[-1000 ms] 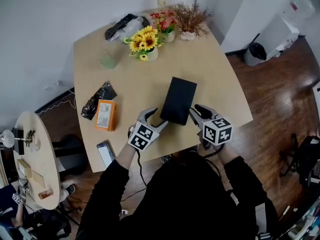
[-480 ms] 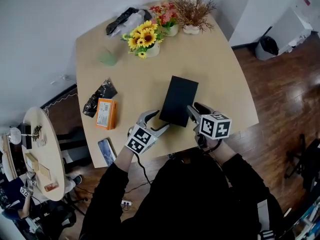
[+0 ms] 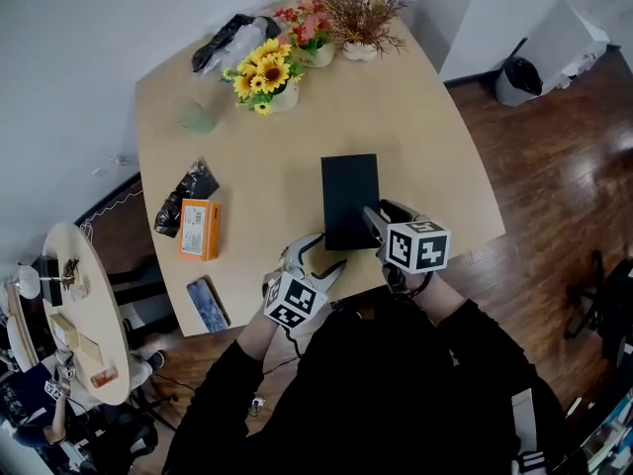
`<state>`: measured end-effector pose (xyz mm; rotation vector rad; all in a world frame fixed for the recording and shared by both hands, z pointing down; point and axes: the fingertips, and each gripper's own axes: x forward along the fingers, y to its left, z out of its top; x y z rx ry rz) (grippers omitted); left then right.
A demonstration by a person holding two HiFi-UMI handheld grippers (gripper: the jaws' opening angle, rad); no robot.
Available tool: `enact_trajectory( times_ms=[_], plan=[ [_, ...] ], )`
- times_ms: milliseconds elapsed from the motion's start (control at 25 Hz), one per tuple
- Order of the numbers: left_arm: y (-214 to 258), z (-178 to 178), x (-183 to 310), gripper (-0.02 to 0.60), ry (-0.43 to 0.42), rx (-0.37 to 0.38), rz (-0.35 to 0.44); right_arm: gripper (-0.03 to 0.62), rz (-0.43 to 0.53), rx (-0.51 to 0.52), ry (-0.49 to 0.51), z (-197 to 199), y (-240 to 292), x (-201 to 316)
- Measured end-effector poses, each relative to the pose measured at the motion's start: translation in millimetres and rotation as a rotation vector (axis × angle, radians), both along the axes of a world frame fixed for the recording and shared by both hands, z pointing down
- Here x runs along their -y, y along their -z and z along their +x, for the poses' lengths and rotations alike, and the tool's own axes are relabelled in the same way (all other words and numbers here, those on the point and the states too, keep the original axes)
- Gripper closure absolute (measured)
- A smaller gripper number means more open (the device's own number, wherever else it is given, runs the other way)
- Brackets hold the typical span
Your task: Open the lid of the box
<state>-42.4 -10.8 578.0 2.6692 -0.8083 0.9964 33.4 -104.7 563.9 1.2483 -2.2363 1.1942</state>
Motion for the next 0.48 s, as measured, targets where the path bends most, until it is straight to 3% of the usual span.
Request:
enact_trajectory(
  times_ms=[480],
  plan=[
    [1.3, 17.1, -7.4, 0.319, 0.011, -0.026, -0.003, 0.421, -0.017, -0.094, -0.072, 13.9, 2.4, -7.1]
  ],
)
